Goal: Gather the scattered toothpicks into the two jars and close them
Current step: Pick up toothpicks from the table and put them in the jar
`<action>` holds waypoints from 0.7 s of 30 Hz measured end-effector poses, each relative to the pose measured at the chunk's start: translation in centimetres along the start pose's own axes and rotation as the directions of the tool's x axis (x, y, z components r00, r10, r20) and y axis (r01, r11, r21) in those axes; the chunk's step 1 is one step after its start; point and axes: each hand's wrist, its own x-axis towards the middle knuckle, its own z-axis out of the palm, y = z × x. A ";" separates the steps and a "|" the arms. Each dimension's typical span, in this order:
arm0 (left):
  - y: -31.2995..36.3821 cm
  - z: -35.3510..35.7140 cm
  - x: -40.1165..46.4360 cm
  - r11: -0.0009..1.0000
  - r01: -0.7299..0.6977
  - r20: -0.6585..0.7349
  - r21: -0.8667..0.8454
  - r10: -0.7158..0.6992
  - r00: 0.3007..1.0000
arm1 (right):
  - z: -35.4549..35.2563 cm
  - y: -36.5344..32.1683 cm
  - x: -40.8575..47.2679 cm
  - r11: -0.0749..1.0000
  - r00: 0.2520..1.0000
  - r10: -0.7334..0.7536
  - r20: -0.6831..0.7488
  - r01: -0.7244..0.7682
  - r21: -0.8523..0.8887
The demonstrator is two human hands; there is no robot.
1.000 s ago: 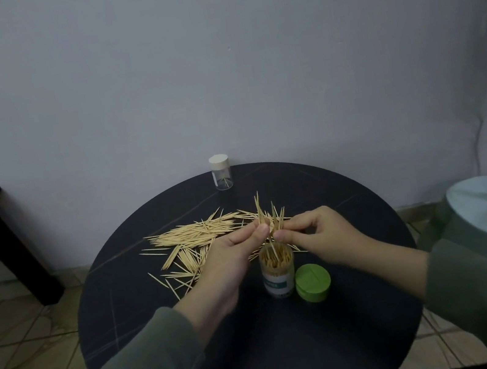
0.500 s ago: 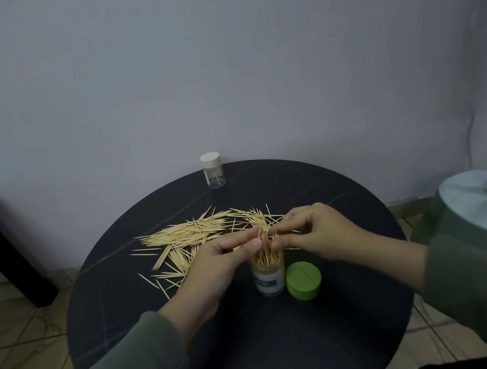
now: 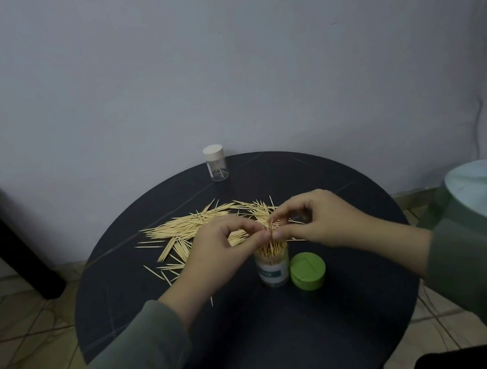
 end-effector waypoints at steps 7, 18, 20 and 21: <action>0.5 -0.6 0.0 0.923 -0.239 0.194 0.301 0.186 0.963 | -0.1 -0.7 -0.5 0.979 0.978 0.072 0.195 -0.032 -0.203; 0.8 -2.3 -0.7 0.780 -0.372 0.376 0.503 0.190 0.907 | 0.3 -0.9 -0.3 0.989 0.986 0.042 0.162 -0.018 -0.147; 0.9 -1.7 -0.7 0.797 -0.400 0.439 0.452 0.192 0.878 | 0.3 -0.7 -0.3 0.991 0.988 0.035 0.147 -0.016 -0.131; 0.9 -1.6 -0.6 0.812 -0.397 0.446 0.429 0.192 0.874 | 0.3 -0.6 -0.3 0.992 0.988 0.036 0.148 -0.018 -0.127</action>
